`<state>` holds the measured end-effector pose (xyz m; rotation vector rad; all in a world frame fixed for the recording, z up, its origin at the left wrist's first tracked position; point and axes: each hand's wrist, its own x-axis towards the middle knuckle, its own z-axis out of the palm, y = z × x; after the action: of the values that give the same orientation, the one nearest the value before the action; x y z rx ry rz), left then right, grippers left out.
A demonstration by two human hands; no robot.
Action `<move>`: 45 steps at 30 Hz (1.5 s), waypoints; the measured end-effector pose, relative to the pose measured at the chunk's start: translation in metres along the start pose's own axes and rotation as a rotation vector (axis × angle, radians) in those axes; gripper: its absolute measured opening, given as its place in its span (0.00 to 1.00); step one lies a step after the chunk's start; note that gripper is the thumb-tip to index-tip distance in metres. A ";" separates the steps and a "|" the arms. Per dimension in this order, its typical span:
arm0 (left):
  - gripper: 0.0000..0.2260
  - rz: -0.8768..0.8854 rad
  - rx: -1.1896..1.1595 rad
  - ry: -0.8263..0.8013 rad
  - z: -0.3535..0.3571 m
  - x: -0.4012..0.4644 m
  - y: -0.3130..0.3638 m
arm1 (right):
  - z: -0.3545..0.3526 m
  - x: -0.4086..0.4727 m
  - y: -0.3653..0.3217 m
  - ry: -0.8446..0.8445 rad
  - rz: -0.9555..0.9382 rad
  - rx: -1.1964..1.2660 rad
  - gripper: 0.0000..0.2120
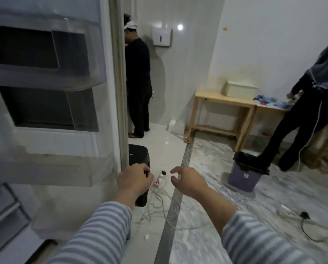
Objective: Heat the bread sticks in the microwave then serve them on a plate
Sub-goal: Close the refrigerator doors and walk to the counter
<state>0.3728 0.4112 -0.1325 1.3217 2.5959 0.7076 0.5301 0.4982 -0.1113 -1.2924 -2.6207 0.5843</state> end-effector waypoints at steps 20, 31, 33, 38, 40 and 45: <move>0.32 -0.286 0.560 0.919 -0.087 0.099 0.028 | -0.074 0.242 -0.106 0.225 -1.122 -0.056 0.28; 0.56 -0.541 0.667 0.928 -0.139 0.143 0.037 | -0.126 0.293 -0.210 0.711 -1.612 -0.254 0.51; 0.57 -0.566 0.679 0.941 -0.140 0.148 0.030 | -0.123 0.296 -0.218 0.704 -1.633 -0.273 0.55; 0.59 -0.524 0.662 0.966 -0.144 0.148 0.019 | -0.120 0.296 -0.224 0.723 -1.631 -0.271 0.58; 0.58 -0.509 0.654 0.963 -0.145 0.145 0.018 | -0.120 0.293 -0.224 0.724 -1.621 -0.293 0.58; 0.58 -0.482 0.648 0.982 -0.149 0.134 0.011 | -0.119 0.281 -0.227 0.749 -1.586 -0.348 0.56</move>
<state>0.2504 0.4723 0.0149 0.3226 3.9599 0.5009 0.2297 0.6272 0.0833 0.6543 -2.1465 -0.5235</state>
